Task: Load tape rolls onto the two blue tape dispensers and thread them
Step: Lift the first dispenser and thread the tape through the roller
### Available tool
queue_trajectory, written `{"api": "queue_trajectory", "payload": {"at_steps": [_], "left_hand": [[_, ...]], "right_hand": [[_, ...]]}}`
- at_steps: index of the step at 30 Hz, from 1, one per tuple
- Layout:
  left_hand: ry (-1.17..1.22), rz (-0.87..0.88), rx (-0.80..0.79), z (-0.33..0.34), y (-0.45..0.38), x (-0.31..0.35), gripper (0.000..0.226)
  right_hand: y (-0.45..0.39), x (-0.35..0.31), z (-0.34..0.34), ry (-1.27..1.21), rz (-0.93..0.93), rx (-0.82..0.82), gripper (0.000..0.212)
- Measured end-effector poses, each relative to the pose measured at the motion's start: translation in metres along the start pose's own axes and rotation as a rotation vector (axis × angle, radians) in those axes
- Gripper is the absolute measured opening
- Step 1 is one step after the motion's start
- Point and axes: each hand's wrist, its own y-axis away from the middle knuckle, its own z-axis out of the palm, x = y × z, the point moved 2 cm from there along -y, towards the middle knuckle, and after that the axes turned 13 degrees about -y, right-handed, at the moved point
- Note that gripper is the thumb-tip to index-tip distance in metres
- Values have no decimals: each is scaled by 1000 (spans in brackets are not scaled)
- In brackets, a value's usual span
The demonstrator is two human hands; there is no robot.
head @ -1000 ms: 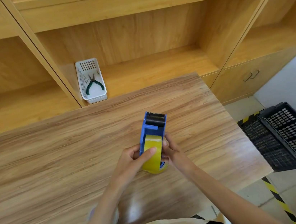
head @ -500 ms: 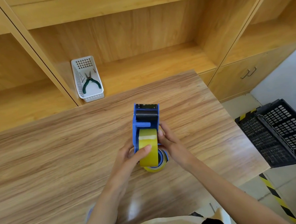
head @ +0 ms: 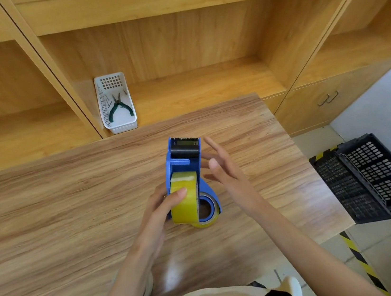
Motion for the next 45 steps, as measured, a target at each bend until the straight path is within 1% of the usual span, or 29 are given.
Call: {"api": "queue_trajectory", "payload": {"at_steps": [5,8,11,14,17,20,23,25,27,28,30,32,35,38,40,43,45], "left_hand": [[-83,35,-68,0,3,6,30],[-104,41,-26,4,4,2,22],[-41,-40,77,6,3,0,30],[-53,-51,99,1,2,-2,37],[-78,-36,67,-1,2,-3,44],[-103,-40,-23,-1,3,-2,43],[-114,-30,-62,-1,5,1,47],[-108,-27,-81,-2,5,2,53],[-87,-30,-89,-2,5,2,53],[-74,-31,-86,-2,6,2,51],[-47,-38,-70,-2,6,2,48],[-41,-40,-51,-4,5,4,48],[-52,-38,-44,-7,5,5,49],[-63,-28,-63,-6,6,6,45],[-77,-21,-66,-5,6,6,42],[-88,-29,-72,-3,6,7,41],[-103,-27,-73,-2,6,8,39]], "right_hand": [[-8,-11,6,-6,6,-9,45],[-6,-14,12,36,-15,-25,41],[-4,-16,24,118,-47,-86,38],[-3,-20,29,112,-51,-116,40],[-4,-23,27,64,-63,-120,42],[-6,-21,24,53,-119,-103,37],[-7,-20,23,78,-181,-56,33],[-7,-21,21,219,-287,-38,26],[-8,-22,19,459,-402,-50,18],[-8,-22,17,533,-432,-66,17],[-8,-26,11,564,-432,-98,14],[-5,-31,7,603,-418,-154,16],[-2,-40,6,775,-422,-189,22],[-4,-47,8,932,-487,-176,24],[-6,-48,9,1014,-531,-191,20],[-9,-48,10,1093,-615,-219,13],[-12,-47,13,1112,-634,-233,13]]}}
